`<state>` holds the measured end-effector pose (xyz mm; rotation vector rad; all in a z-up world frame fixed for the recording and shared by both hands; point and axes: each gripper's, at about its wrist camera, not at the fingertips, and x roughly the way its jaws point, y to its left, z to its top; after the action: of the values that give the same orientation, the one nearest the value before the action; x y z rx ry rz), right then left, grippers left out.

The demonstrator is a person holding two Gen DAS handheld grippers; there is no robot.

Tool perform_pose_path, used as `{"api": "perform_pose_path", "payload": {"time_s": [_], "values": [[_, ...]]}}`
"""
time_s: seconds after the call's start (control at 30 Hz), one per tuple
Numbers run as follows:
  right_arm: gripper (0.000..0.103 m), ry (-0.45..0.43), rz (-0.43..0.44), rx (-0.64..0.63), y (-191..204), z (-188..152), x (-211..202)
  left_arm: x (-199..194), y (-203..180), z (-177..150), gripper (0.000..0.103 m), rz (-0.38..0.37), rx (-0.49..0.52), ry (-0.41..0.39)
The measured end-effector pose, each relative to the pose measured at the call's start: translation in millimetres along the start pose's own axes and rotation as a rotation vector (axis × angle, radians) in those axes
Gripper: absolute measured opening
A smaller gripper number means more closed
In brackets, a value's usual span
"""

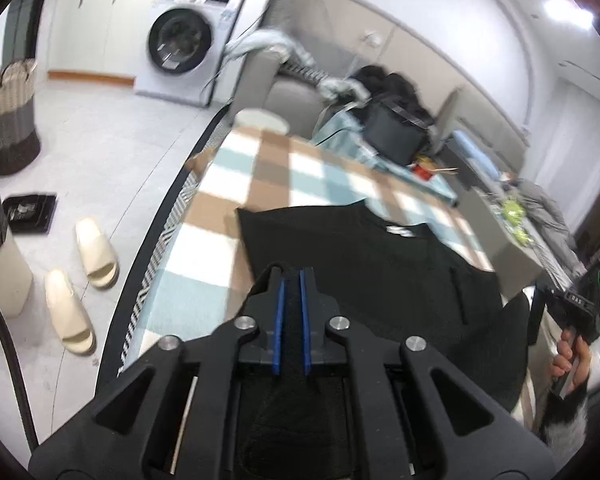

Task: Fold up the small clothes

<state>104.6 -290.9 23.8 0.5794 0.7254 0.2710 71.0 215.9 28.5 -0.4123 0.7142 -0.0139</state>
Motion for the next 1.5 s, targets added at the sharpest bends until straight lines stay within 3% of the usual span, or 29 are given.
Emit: {"api": "perform_pose_path", "payload": {"time_s": [0.1, 0.17, 0.23, 0.3, 0.67, 1.0, 1.27, 1.33, 1.37, 1.4, 1.47, 1.5], "values": [[0.034, 0.105, 0.009, 0.071, -19, -1, 27, 28, 11, 0, 0.014, 0.048, -0.03, 0.092], [0.04, 0.108, -0.014, 0.05, -23, -11, 25, 35, 13, -8, 0.021, 0.061, -0.019, 0.117], [0.045, 0.106, -0.012, 0.033, -28, -20, 18, 36, 14, -17, 0.042, 0.073, -0.017, 0.127], [0.045, 0.112, -0.023, 0.033, -34, -27, 9, 34, 17, -24, 0.048, 0.081, -0.02, 0.126], [0.051, 0.154, -0.001, 0.032, -58, -59, -22, 26, 21, -58, 0.048, 0.1, -0.004, 0.177], [0.052, 0.181, -0.054, -0.033, -52, -59, -2, 24, 18, -68, 0.05, 0.126, 0.007, 0.19], [0.052, 0.207, -0.037, -0.104, -40, -67, -1, 19, 9, -72, 0.05, 0.116, 0.052, 0.192], [0.043, 0.208, -0.044, -0.102, -40, -65, 3, 19, 1, -72, 0.043, 0.116, 0.088, 0.188], [0.031, 0.208, -0.044, -0.105, -39, -64, 4, 18, -2, -72, 0.038, 0.116, 0.105, 0.184], [0.026, 0.21, -0.04, -0.112, -38, -64, 5, 18, -7, -73, 0.035, 0.128, 0.132, 0.184], [0.016, 0.2, -0.013, -0.133, -31, -65, 1, 13, -13, -73, 0.026, 0.143, 0.168, 0.171], [0.016, 0.192, 0.009, -0.143, -27, -65, -2, 10, -15, -74, 0.02, 0.138, 0.176, 0.169]]}}
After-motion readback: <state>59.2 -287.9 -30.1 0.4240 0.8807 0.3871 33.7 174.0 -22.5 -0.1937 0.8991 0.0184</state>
